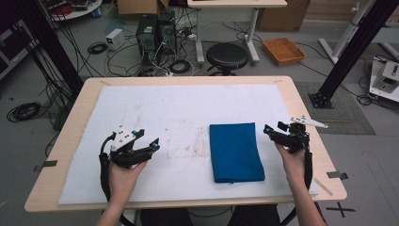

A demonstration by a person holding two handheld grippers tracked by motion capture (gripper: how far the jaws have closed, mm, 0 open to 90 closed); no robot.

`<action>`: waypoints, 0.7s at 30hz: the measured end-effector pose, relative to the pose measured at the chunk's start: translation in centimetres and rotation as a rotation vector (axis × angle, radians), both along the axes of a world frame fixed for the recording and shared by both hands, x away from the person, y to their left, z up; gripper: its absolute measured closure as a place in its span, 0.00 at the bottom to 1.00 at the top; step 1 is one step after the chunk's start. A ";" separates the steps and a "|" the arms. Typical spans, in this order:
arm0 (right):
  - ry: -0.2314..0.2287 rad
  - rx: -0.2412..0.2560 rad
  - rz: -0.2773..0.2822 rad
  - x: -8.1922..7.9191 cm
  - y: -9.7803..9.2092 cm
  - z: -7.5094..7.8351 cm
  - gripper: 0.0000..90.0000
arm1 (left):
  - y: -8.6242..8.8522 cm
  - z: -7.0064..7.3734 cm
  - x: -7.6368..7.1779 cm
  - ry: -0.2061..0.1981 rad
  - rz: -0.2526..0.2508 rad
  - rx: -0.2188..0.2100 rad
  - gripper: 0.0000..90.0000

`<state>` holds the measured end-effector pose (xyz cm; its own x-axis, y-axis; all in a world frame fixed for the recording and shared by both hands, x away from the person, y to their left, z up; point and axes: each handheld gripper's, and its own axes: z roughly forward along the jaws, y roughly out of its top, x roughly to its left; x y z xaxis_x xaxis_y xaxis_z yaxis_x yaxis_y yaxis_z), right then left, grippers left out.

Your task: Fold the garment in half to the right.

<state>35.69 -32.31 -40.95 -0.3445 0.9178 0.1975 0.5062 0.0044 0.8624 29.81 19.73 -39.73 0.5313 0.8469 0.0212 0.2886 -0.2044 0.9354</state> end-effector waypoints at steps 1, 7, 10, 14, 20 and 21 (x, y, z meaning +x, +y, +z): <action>-0.004 0.000 0.009 -0.2 -0.3 0.1 0.33 | 0.2 0.0 0.1 -0.013 0.005 0.003 0.38; 0.003 -0.020 0.042 -1.0 -1.4 0.0 0.27 | 1.7 -0.1 0.6 -0.031 0.049 0.020 0.37; 0.005 -0.015 0.041 -1.1 -1.9 0.0 0.27 | 2.2 -0.4 0.9 -0.022 0.067 0.022 0.37; -0.003 -0.017 0.047 -1.1 -2.1 0.1 0.27 | 2.4 -0.5 1.0 -0.017 0.065 0.018 0.37; 0.004 -0.030 0.069 -1.0 -1.8 0.0 0.27 | 2.4 -0.6 0.9 -0.017 0.060 0.014 0.37; 0.003 -0.034 0.072 -1.0 -1.7 0.0 0.27 | 2.4 -0.7 1.0 -0.015 0.058 0.014 0.37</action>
<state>34.74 -34.05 -40.95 -0.4095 0.8968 0.1677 0.5065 0.0706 0.8593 30.79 22.16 -40.40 0.4808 0.8759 0.0408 0.2861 -0.2006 0.9370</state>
